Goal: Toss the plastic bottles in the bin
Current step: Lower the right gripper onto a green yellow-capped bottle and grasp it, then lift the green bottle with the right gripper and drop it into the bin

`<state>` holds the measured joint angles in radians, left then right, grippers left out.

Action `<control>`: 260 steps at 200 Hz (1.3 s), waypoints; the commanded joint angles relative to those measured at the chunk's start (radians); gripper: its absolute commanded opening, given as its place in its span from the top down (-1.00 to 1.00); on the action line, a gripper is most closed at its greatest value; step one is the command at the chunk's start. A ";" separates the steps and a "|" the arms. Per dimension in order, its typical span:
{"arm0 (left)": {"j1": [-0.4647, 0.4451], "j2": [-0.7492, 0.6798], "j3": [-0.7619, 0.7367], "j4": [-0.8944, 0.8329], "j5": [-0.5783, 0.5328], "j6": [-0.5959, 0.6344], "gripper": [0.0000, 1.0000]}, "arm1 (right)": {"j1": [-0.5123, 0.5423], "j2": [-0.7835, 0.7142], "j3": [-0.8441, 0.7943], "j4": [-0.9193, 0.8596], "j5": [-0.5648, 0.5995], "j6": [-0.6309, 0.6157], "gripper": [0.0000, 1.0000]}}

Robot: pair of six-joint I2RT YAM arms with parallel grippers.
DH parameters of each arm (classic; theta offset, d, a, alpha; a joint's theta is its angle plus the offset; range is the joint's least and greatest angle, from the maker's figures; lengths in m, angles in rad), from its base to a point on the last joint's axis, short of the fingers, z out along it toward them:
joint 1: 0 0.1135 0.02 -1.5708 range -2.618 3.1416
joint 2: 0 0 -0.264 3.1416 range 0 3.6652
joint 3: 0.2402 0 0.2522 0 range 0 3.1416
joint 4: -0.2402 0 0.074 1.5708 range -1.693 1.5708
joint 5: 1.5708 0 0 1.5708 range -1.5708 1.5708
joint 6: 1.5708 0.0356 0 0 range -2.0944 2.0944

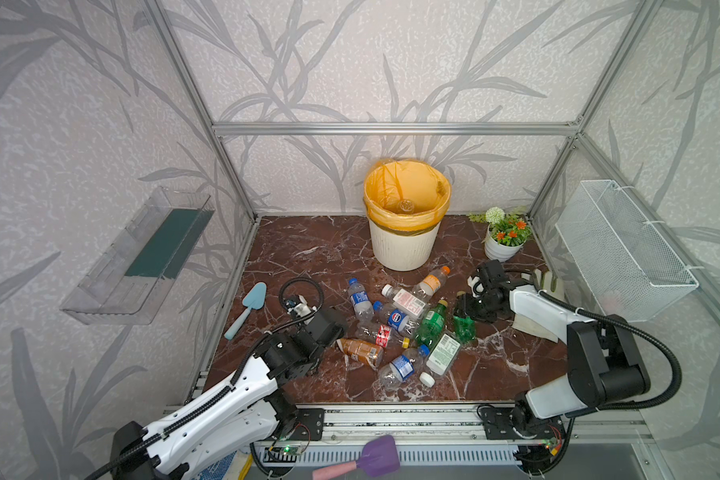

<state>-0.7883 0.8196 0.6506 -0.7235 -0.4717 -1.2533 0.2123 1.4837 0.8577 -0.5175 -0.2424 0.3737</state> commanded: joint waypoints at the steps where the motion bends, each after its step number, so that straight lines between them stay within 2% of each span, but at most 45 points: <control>1: -0.002 -0.007 -0.020 0.002 -0.044 -0.015 -0.99 | 0.003 -0.105 0.099 -0.039 0.019 -0.022 -0.15; 27: -0.003 -0.018 -0.032 0.009 -0.056 -0.022 -0.99 | -0.014 -0.229 0.253 -0.078 0.072 -0.051 -0.12; 58: -0.002 -0.030 -0.052 0.002 -0.052 -0.040 -0.99 | -0.020 -0.398 0.446 0.036 0.148 -0.068 -0.12; 87: -0.001 -0.038 -0.066 0.006 -0.053 -0.046 -0.99 | -0.019 -0.435 0.643 0.112 0.187 -0.069 -0.09; 120: -0.001 -0.038 -0.057 0.005 -0.058 -0.037 -0.99 | -0.017 -0.435 0.669 0.334 0.195 -0.001 -0.06; 138: -0.002 -0.037 -0.054 0.008 -0.056 -0.037 -0.99 | -0.003 -0.352 0.705 0.376 0.164 0.050 -0.06; 160: -0.002 -0.030 -0.047 0.016 -0.045 -0.038 -0.99 | 0.079 -0.178 0.805 0.353 0.097 0.064 -0.09; 170: -0.003 -0.024 -0.038 0.011 -0.037 -0.040 -0.99 | 0.113 -0.052 0.910 0.274 0.019 0.048 -0.16; 181: -0.002 -0.014 -0.024 -0.008 -0.030 -0.049 -0.98 | 0.137 0.117 1.105 0.080 -0.071 0.019 -0.26; 201: -0.002 -0.010 0.011 -0.063 -0.030 -0.056 -0.99 | 0.146 0.352 1.509 -0.304 -0.048 -0.031 -0.64; 211: -0.003 -0.018 0.030 -0.094 -0.037 -0.058 -0.99 | 0.152 0.381 1.599 -0.367 0.011 -0.047 -1.00; 227: -0.002 -0.041 0.047 -0.118 -0.050 -0.055 -0.99 | 0.166 0.333 1.577 -0.318 0.102 -0.071 -0.98; 260: -0.004 -0.053 0.068 -0.130 -0.054 -0.058 -0.99 | 0.171 0.088 1.229 0.001 0.184 -0.057 -0.98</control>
<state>-0.7883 0.7734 0.6853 -0.7990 -0.4976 -1.2945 0.3798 1.8050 2.1983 -0.6960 -0.1341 0.3313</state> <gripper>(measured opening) 0.992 0.991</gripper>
